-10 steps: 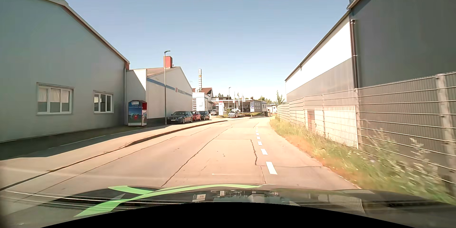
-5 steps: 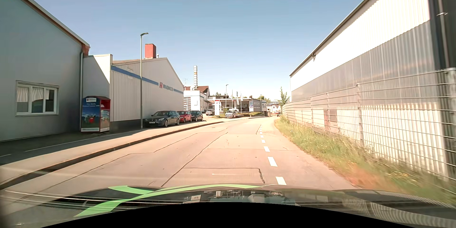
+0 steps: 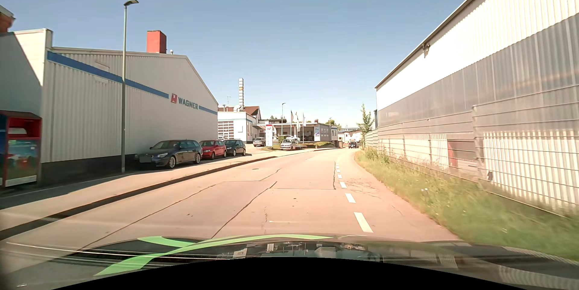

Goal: Follow the waypoints while adhering to traffic rules and regulations

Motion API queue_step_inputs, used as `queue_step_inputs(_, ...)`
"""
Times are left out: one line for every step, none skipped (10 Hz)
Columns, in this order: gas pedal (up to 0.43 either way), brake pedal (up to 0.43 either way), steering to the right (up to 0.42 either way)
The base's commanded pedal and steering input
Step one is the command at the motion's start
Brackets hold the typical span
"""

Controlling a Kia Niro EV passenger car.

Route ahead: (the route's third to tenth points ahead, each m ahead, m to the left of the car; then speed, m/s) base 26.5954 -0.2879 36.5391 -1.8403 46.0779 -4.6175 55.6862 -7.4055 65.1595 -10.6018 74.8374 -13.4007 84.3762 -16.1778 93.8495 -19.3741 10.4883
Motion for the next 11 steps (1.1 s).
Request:
queue_step_inputs(0.110, 0.000, 0.011)
queue_step_inputs(0.098, 0.000, 0.013)
queue_step_inputs(0.098, 0.000, 0.016)
queue_step_inputs(0.098, 0.000, 0.016)
queue_step_inputs(0.087, 0.000, 0.019)
queue_step_inputs(0.087, 0.000, 0.023)
queue_step_inputs(0.087, 0.000, 0.026)
queue_step_inputs(0.087, 0.000, 0.027)
queue_step_inputs(0.087, 0.000, 0.028)
queue_step_inputs(0.087, 0.000, 0.028)
queue_step_inputs(0.087, 0.000, 0.028)
